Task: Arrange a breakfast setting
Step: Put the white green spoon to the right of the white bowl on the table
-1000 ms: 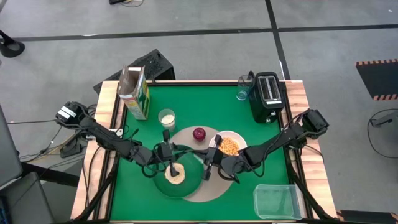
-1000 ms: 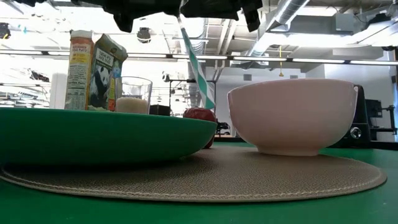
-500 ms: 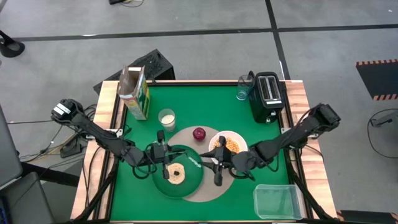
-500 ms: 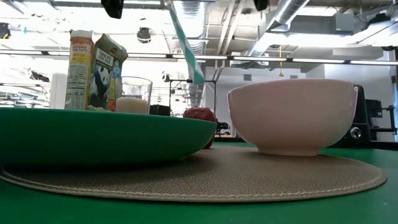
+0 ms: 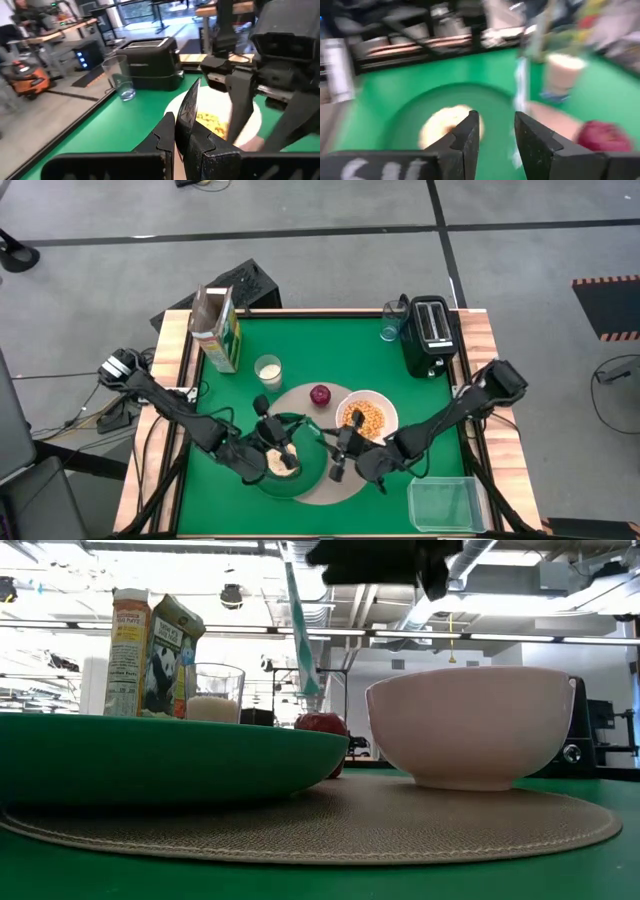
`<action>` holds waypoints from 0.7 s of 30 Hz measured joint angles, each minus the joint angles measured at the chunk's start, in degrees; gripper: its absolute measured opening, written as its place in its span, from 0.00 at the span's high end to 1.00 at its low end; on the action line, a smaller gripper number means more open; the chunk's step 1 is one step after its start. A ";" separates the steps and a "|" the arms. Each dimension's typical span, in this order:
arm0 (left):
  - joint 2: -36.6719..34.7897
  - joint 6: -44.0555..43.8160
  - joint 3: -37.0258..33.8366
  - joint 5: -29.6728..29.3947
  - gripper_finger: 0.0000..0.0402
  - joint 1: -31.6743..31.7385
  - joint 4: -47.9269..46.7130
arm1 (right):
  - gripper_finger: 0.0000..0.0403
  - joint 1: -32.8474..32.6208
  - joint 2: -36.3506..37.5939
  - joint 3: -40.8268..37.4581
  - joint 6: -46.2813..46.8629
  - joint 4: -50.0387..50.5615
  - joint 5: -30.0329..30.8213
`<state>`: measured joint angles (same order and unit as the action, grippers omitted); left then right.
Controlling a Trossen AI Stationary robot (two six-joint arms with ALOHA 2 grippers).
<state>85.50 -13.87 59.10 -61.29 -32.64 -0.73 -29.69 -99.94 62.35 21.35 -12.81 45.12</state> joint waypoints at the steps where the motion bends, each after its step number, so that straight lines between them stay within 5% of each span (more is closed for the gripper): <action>1: 0.86 -0.87 1.04 -0.80 1.00 0.00 -1.32 | 0.65 0.06 -1.25 0.06 -0.99 -1.66 3.02; 8: 3.81 -9.92 7.62 -7.17 1.00 0.56 -13.53 | 0.67 0.19 -7.44 3.14 -12.34 -10.16 20.85; 12: 3.79 -10.93 8.36 -6.99 1.00 1.85 -14.18 | 0.67 0.37 -10.94 6.37 -19.50 -13.35 25.77; 21: 3.77 -10.82 8.72 -6.62 1.00 2.16 -14.39 | 0.67 2.92 -13.05 8.67 -18.71 -14.11 26.19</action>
<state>89.27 -24.69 67.81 -67.91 -30.48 -15.11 -26.77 -112.98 71.02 2.64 -26.92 71.31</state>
